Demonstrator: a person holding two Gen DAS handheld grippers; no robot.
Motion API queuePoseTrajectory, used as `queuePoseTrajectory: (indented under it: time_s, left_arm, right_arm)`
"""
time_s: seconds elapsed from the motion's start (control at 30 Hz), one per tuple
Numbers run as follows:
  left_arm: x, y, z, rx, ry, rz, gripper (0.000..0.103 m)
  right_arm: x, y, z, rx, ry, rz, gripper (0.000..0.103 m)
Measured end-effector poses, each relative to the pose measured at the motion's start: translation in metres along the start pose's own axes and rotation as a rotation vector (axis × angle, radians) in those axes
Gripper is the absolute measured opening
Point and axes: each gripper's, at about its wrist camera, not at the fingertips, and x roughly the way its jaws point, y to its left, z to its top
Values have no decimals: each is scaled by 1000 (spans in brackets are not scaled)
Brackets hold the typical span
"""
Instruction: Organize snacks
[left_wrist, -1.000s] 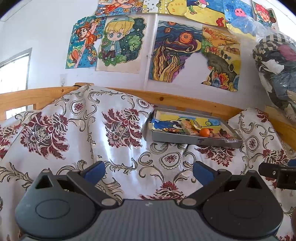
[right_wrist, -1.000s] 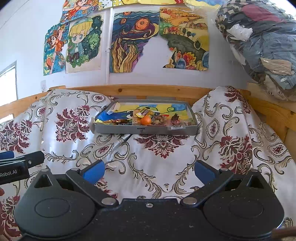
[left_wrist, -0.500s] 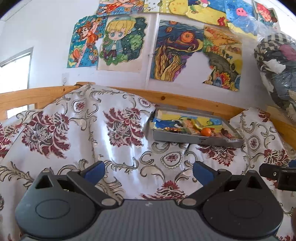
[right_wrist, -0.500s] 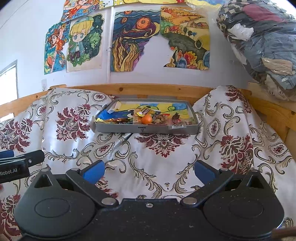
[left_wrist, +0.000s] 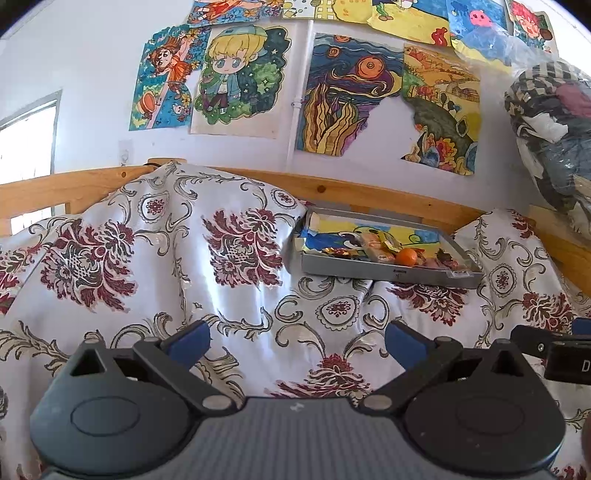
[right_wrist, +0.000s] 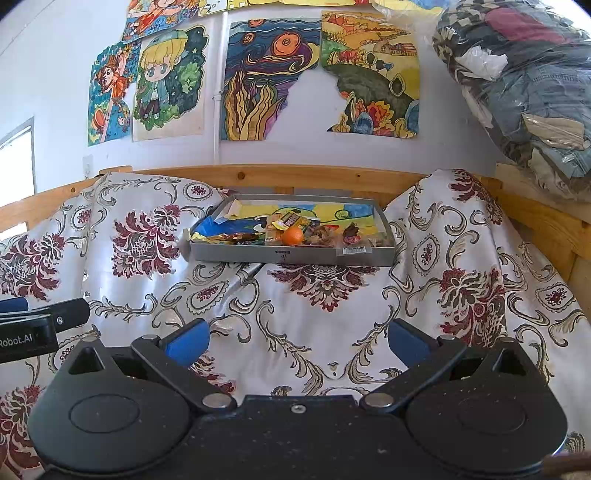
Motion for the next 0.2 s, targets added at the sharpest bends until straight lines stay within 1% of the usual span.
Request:
queuePoseTrajectory:
  time_s: [0.2]
  left_arm:
    - [0, 0, 0, 2, 2, 9, 103]
  right_arm:
    - [0, 0, 0, 0, 0, 0, 102]
